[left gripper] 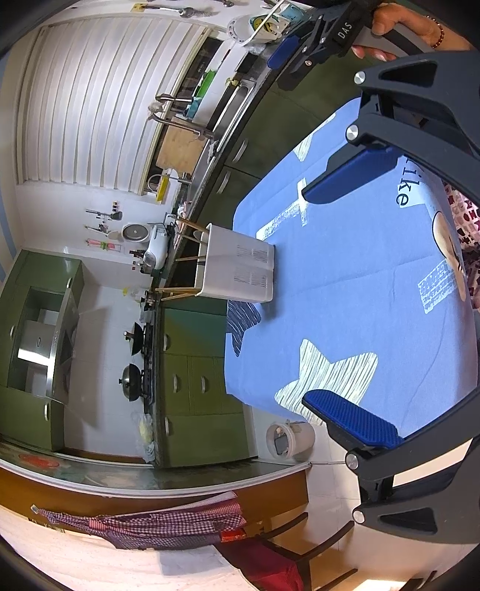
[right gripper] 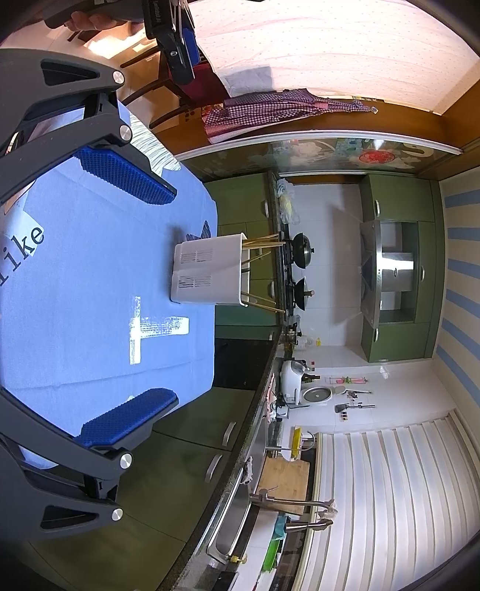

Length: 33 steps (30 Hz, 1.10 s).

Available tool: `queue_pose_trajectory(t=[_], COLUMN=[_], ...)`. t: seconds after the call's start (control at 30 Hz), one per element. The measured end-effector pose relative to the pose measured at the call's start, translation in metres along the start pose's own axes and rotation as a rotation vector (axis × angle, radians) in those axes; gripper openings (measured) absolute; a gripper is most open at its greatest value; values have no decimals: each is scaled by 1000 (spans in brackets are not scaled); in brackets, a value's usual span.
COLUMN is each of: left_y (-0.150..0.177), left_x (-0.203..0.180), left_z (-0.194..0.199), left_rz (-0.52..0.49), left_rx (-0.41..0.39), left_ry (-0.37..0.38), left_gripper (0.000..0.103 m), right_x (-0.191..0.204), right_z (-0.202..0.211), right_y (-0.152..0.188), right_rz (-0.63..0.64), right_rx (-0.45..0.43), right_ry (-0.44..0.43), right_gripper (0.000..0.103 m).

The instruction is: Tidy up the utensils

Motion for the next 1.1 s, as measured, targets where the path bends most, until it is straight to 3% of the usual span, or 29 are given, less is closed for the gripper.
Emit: queue_pose_trajectory(t=[0.13,0.9,1.1], left_y=[-1,2,-1], left_x=[2,8,6], left_z=[-1,-8,-5], left_rz=[-10,18,3], left_rx=[6,54,36], left_ry=[-31,-25,-34], left_gripper=[96,96,96], right_x=[1,2,3], right_z=[0,-1,-2], right_y=[0,4,4], right_rz=[-1,-2,-2], right_rx=[0,5,8], right_ry=[-1,-7,-7], right_gripper=[98,98,98])
Point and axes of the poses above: each gripper's, at about its wrist camera, not at the fingertips, and z roughly against the way its jaws point, x to its left, y to its underside, the point moved 10 cm from there along -z, roughly the way its jaws point, and after that the axes turned 2 degrees about z, right-handed, at the moved point
